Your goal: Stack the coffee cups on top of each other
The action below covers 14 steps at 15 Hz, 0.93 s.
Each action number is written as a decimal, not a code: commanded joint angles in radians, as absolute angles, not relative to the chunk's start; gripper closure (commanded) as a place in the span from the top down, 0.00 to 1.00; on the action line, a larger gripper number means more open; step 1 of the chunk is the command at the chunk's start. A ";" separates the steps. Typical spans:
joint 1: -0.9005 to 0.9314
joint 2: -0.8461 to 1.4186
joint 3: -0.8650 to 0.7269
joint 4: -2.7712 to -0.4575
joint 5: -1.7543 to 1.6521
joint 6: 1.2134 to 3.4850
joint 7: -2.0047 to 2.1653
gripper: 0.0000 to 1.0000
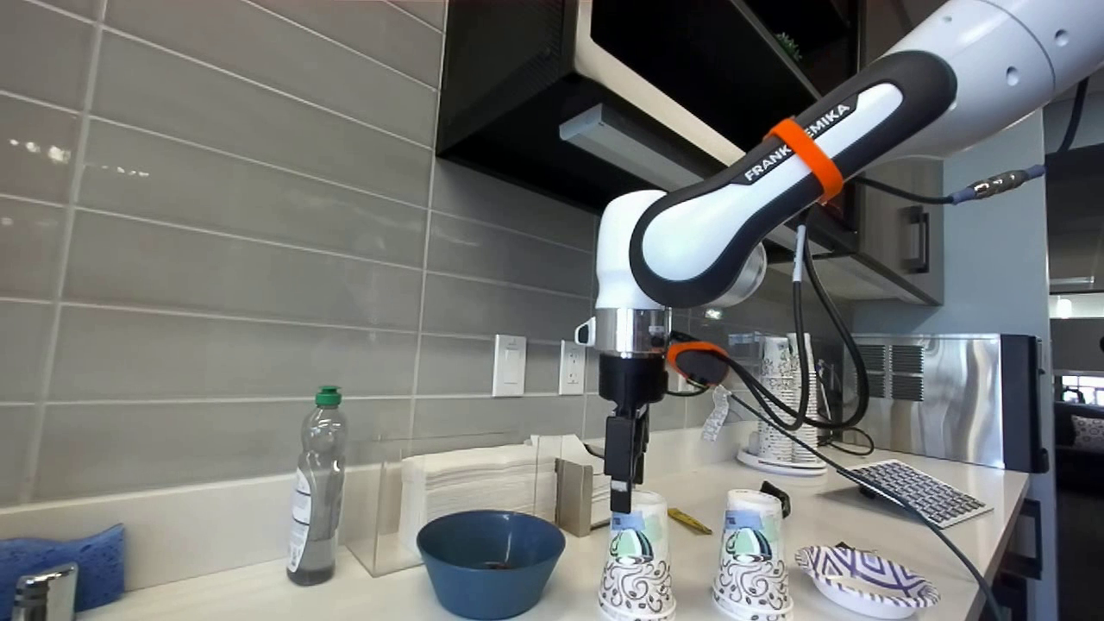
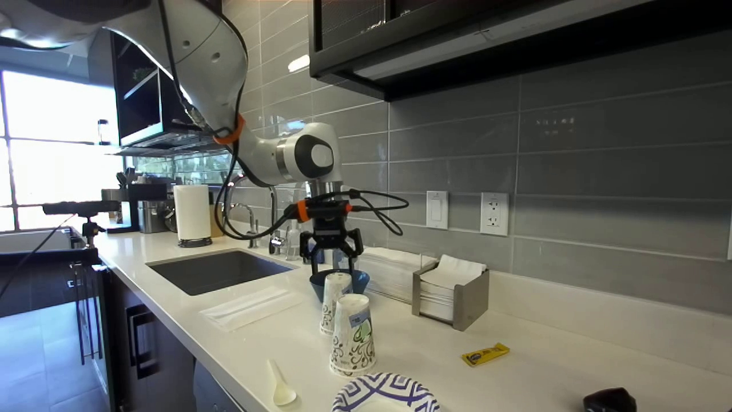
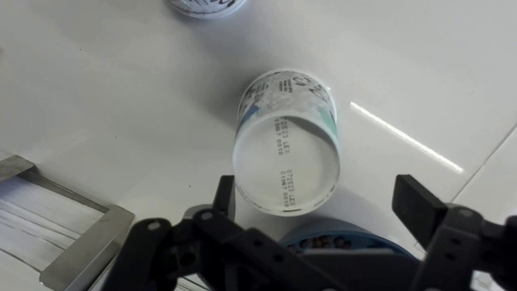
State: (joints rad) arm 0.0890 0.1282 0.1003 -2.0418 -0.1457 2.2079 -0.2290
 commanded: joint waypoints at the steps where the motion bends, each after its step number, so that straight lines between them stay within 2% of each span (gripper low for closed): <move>1: 0.077 0.123 0.096 -2.072 -0.111 2.244 -0.243 1.00; 9: 0.064 0.123 0.089 -2.122 -0.105 2.305 -0.244 1.00; 10: 0.063 0.123 0.090 -2.125 -0.102 2.307 -0.246 0.75; 11: 0.063 0.121 0.090 -2.128 -0.103 2.305 -0.244 0.72; 14: 0.063 0.106 0.091 -2.143 -0.091 2.305 -0.244 0.50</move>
